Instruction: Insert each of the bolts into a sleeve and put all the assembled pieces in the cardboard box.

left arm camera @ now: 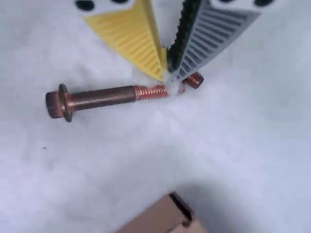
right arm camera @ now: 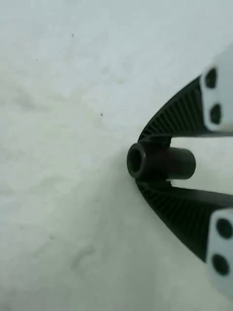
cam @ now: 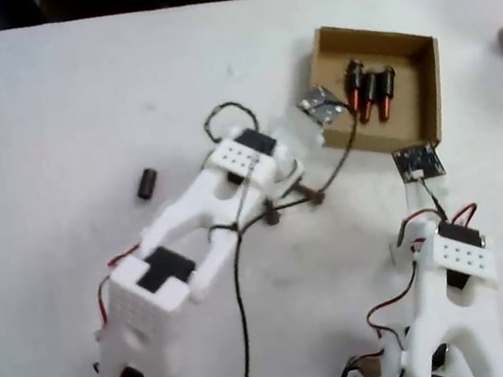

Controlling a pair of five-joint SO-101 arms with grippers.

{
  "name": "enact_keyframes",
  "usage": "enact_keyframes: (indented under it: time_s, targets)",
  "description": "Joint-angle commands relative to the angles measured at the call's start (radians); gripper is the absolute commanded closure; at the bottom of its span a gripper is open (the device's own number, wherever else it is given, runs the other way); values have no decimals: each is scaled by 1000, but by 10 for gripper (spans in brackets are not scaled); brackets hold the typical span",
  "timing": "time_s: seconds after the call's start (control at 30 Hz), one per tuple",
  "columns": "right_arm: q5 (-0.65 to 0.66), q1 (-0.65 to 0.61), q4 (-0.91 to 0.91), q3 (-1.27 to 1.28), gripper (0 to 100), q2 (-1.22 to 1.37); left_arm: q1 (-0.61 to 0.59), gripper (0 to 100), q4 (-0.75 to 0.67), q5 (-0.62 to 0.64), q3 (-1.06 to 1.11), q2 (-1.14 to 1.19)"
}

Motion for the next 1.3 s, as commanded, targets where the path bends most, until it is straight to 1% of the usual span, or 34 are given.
enact_keyframes:
  time_s: [0.0,0.1,0.3,0.37,0.43,0.5,0.57,0.6,0.67,0.83,0.93,1.03,1.1,1.27]
  targets:
    - [-38,117,2,-54,981,-25,-12,980,-83,-89,71,-131]
    - [-54,199,13,-75,981,-24,-8,980,-239,-192,207,-185]
    - [-43,326,76,-158,981,-16,33,969,-540,-548,462,-295]
    - [-3,371,85,-184,981,-16,67,911,-611,-624,534,-331]
    - [41,418,101,-212,981,-16,101,840,-638,-634,571,-348]
    - [72,460,105,-232,981,-15,127,801,-612,-640,569,-351]
    - [104,490,99,-242,981,-15,142,797,-582,-647,562,-352]
    - [120,503,97,-244,981,-15,145,797,-560,-674,546,-348]
    - [140,509,96,-242,981,-15,143,797,-500,-730,499,-346]
    - [160,506,96,-229,981,-13,151,797,-333,-761,353,-337]
    - [160,506,96,-229,981,-13,183,797,-264,-810,279,-263]
    - [161,506,96,-227,981,-13,196,797,-238,-816,184,-142]
    - [161,506,96,-227,981,-13,188,797,-218,-816,107,-70]
    - [161,481,97,-222,981,-13,137,797,-58,-829,-63,22]
